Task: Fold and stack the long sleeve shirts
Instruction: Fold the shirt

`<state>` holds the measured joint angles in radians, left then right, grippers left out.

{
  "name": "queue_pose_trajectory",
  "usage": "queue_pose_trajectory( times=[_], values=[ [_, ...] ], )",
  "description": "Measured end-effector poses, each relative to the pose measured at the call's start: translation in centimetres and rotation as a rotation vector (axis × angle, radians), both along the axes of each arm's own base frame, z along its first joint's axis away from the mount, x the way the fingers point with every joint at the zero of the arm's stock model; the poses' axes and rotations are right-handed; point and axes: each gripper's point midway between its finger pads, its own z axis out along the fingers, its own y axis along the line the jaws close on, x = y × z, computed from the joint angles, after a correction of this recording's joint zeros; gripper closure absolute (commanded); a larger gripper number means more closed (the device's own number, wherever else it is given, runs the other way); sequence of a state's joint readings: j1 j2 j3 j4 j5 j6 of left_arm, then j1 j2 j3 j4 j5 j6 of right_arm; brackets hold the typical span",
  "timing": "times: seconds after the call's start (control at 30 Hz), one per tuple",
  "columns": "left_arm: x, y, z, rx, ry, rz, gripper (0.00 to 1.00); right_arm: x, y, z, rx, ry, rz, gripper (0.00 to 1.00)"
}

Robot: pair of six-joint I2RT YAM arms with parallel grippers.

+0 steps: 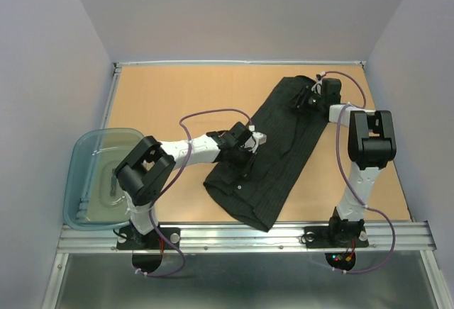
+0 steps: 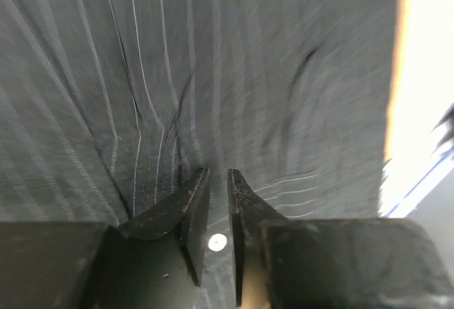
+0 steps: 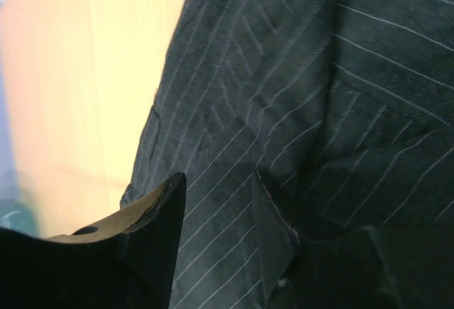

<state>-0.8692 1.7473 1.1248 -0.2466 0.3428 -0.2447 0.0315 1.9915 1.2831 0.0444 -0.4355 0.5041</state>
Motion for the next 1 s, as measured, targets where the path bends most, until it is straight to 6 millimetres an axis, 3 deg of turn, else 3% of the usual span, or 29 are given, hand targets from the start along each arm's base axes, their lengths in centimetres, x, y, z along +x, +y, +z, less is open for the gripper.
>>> queue_pose_trajectory(
  times=[0.1,0.17,0.4,0.6,0.77,0.87,0.9,1.0],
  values=[
    [-2.1,1.3,-3.4,0.051,0.092,-0.043,0.76,-0.3,-0.8,-1.8,0.137,-0.004,0.014,0.53],
    [-2.4,1.2,-3.3,0.033,0.096,-0.062,0.76,-0.4,-1.3,-3.0,0.193,0.0,0.02,0.52],
    [-3.3,0.7,-3.6,-0.038,0.118,-0.116,0.76,1.3,-1.4,-3.4,0.291,-0.077,0.1,0.5],
    [-3.9,0.9,-3.6,-0.071,0.108,-0.134,0.74,4.8,-0.7,-3.1,0.309,-0.122,0.15,0.48],
    [-4.4,0.8,-3.3,-0.087,0.112,-0.146,0.56,8.7,0.3,-2.2,0.233,-0.153,0.174,0.45],
    [-5.2,0.7,-2.6,-0.084,0.109,-0.165,0.45,9.1,0.9,-2.1,0.176,-0.149,0.161,0.42],
    [-5.6,0.8,-2.3,-0.078,0.106,-0.17,0.37,9.1,0.9,-2.0,0.156,-0.145,0.154,0.42],
    [-6.1,1.1,-1.0,-0.071,0.081,-0.172,0.3,8.1,0.7,-0.7,0.085,-0.135,0.12,0.42]
  ],
)
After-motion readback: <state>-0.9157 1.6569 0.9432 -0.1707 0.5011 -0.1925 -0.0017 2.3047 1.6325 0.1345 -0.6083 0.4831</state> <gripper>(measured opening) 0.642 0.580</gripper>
